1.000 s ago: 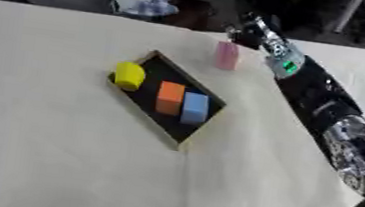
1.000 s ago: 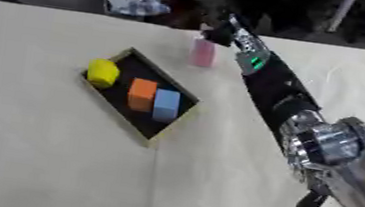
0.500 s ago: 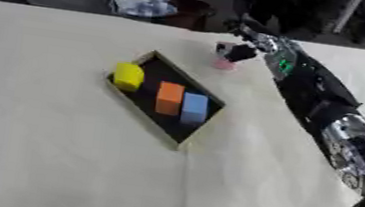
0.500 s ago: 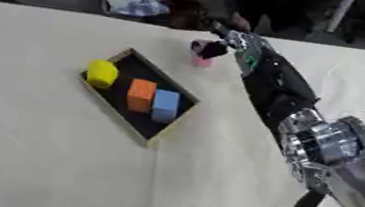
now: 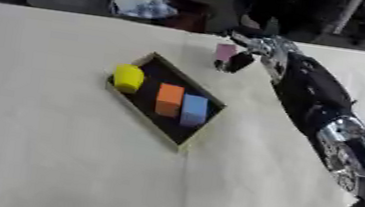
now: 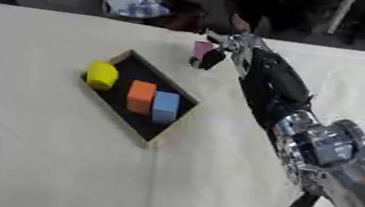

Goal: Pick up objects on the table and place them in the box.

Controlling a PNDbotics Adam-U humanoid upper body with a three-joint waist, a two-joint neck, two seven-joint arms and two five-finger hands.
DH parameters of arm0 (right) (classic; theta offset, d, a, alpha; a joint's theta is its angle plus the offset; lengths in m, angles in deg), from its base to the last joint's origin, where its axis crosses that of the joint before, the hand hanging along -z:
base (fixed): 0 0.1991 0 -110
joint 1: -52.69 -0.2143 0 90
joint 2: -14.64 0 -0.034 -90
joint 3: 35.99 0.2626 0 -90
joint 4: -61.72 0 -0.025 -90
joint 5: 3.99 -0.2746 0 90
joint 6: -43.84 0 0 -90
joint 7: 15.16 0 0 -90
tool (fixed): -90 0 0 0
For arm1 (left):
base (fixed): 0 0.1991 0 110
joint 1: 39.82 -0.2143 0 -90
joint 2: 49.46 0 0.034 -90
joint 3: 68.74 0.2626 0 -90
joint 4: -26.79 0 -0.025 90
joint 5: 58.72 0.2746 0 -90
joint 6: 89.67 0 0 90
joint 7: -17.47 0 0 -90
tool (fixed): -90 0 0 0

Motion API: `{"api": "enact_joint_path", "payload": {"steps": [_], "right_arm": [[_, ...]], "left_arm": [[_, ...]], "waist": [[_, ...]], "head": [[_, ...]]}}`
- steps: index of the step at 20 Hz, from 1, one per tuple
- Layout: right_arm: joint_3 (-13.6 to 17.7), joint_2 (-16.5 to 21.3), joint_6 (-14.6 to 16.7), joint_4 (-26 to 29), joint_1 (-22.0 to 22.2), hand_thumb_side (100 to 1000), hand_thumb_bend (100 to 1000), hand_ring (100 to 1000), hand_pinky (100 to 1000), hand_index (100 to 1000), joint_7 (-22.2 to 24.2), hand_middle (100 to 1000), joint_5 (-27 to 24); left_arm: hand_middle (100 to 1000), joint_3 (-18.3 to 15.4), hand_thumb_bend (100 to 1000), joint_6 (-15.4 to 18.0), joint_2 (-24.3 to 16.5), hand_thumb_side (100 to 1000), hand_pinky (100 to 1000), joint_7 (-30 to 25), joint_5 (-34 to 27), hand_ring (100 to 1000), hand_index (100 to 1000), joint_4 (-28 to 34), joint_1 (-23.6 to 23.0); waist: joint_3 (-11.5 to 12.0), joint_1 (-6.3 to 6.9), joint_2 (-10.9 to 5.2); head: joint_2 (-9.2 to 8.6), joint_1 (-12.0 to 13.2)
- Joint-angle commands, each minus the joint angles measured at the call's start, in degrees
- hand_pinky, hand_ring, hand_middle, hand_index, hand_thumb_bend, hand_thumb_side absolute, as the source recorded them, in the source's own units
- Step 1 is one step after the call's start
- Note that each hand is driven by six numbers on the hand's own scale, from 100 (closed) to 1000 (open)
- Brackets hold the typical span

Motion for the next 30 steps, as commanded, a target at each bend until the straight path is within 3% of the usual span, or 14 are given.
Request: {"api": "enact_joint_path", "payload": {"steps": [1,9,14,17,20,21,22,26,30], "right_arm": [[0.42,1.01,-0.24,0.53,-1.02,252,222,939,892,974,-0.06,919,1.65],[0.53,1.09,-1.44,-0.35,-0.26,228,184,934,889,972,-2.32,899,3.95],[0.75,0.94,-1.51,-0.54,-0.05,174,114,892,868,889,-3.45,776,3.9],[0.83,0.95,-1.64,0.26,-0.07,101,102,859,849,816,-6.6,695,3.75],[0.78,0.91,-1.33,1.21,-0.06,100,100,841,838,790,-10.01,654,4.14],[0.7,0.81,-0.91,1.82,-0.16,135,100,838,836,784,-10.72,641,4.22],[0.61,0.73,-0.43,2.59,-0.24,100,100,837,835,783,-11.09,636,4.27],[0.01,-0.1,2.68,7.2,-0.83,100,100,840,839,786,-9.53,637,3.19],[-1.21,-1.41,6.76,12.12,-0.79,100,100,841,843,795,-4.98,642,-3.22]], "left_arm": [[609,-0.12,378,0.13,-0.51,590,729,-0.39,0.25,561,750,0.9,0.25],[612,-0.13,356,0.42,-0.35,598,734,-1.24,0.17,564,752,0.89,0.13],[612,-0.16,345,0.52,-0.3,601,735,-1.46,0.12,564,751,0.88,0.11],[612,-0.15,339,0.57,-0.29,603,735,-1.58,0.1,564,752,0.86,0.06],[612,-0.24,342,0.59,-0.28,602,735,-1.56,0.08,564,751,0.86,0.04],[612,-0.27,344,0.59,-0.29,602,734,-1.53,0.09,564,751,0.86,0.02],[612,-0.3,343,0.58,-0.29,602,735,-1.49,0.09,564,751,0.86,0.0],[618,-0.44,340,0.59,-0.12,603,735,-1.39,0.09,570,751,0.86,-0.07],[620,-0.52,338,0.56,-0.07,605,736,-1.33,0.07,575,751,0.77,-0.17]], "waist": [[0.1,-0.38,0.04],[0.19,-0.28,0.3],[0.21,-0.26,0.31],[0.17,-0.29,0.24],[0.09,-0.33,0.18],[0.02,-0.34,0.15],[-0.06,-0.35,0.14],[-0.35,-0.2,0.16],[-0.79,-0.01,0.18]], "head": [[-0.61,-0.23],[-0.68,-0.43],[-0.6,-0.41],[-0.66,-0.41],[-0.72,-0.34],[-0.72,-0.3],[-0.71,-0.26],[-0.7,-0.1],[-0.69,0.01]]}}
